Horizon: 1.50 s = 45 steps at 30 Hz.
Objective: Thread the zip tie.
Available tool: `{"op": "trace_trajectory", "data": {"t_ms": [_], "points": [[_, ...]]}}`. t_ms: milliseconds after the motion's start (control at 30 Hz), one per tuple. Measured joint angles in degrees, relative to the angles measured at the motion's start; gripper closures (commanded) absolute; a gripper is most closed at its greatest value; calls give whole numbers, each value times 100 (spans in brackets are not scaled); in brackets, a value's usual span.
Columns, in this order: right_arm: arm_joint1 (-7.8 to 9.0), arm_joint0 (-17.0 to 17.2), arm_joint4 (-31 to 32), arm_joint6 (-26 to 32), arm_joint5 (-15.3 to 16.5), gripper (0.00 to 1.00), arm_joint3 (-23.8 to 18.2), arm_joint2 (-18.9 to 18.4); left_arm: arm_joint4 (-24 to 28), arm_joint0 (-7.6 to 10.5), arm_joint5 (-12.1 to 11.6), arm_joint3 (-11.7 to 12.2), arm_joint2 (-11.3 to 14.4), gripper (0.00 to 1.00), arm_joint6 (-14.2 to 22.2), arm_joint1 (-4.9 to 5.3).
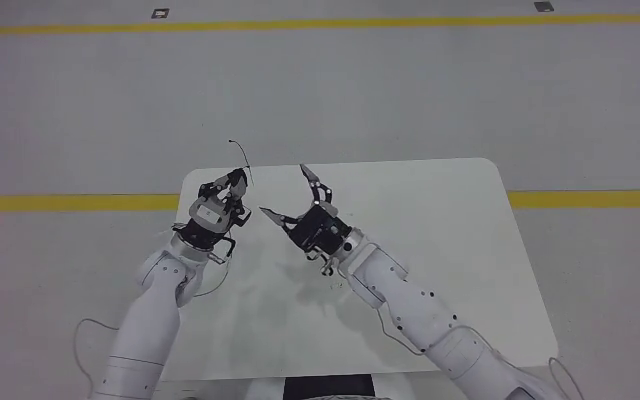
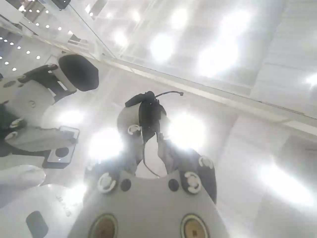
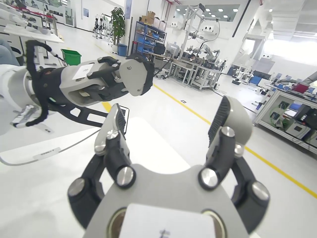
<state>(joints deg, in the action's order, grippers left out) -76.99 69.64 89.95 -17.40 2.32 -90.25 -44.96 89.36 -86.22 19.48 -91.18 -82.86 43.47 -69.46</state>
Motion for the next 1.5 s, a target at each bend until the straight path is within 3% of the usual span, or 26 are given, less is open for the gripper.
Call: {"op": "trace_trajectory", "data": {"t_ms": [333, 433, 633, 1500], "points": [[-144, -146, -24, 11, -61, 85, 210, 169, 0, 0, 0, 0, 0, 100, 0, 0], [-184, -169, -66, -17, -33, 85, 241, 213, 0, 0, 0, 0, 0, 100, 0, 0], [-264, -246, -93, -49, -53, 76, 341, 275, 0, 0, 0, 0, 0, 100, 0, 0], [-527, -463, 1, -137, -128, 80, 598, 374, 0, 0, 0, 0, 0, 100, 0, 0]]}}
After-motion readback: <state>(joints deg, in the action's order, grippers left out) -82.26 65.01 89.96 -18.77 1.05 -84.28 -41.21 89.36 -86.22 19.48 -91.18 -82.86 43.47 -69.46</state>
